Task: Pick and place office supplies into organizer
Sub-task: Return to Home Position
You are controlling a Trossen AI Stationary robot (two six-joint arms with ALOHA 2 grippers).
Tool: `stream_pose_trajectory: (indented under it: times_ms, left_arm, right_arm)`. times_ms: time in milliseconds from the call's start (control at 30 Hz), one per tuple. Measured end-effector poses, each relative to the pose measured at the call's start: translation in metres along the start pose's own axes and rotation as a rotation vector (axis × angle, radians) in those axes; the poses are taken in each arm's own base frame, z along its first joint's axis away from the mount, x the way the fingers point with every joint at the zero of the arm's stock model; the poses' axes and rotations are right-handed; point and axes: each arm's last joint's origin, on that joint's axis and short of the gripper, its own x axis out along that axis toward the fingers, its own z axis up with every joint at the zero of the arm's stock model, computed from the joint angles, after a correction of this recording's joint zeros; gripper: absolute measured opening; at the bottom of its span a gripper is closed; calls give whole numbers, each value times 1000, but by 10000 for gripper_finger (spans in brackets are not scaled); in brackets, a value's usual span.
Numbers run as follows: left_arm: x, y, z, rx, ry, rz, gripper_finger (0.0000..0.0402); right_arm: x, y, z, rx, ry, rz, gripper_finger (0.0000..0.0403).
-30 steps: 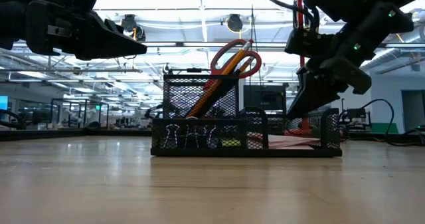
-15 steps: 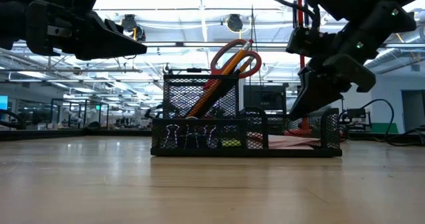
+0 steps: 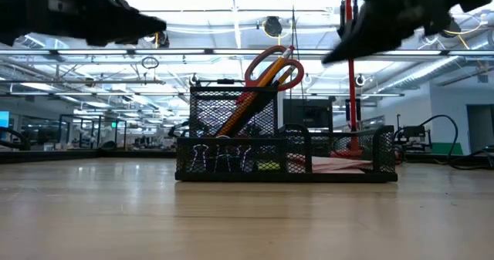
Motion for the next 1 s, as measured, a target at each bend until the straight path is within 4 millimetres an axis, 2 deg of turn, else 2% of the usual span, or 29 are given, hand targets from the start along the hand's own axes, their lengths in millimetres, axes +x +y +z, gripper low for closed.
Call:
stream_pose_trajectory:
  times_ms: [67,200,400,567,700,800,900,1000]
  left_arm:
    - [-3,10,4,-15,-22,-6,26]
    - [-9,33,5,-75,-14,33,26]
    - [-35,47,21,-38,-61,74,26]
    - [-60,46,28,-44,-91,32,26]
    - [-68,37,16,-67,-146,-24,24]
    - [-73,28,0,-86,-212,-36,8]
    - [-80,23,-13,-98,-252,6,6]
    - [-82,24,-16,-115,-201,58,9]
  right_arm:
    - [-6,-6,7,-32,-93,75,0]
    - [-16,-28,13,19,-234,80,0]
    - [-40,-50,-6,92,-341,82,0]
    - [-57,-53,-36,198,-428,80,0]
    - [-61,-49,-57,239,-461,100,0]
    - [-64,-43,-70,242,-523,129,0]
    - [-66,-41,-80,249,-543,105,0]
    - [-68,-44,-85,247,-529,78,0]
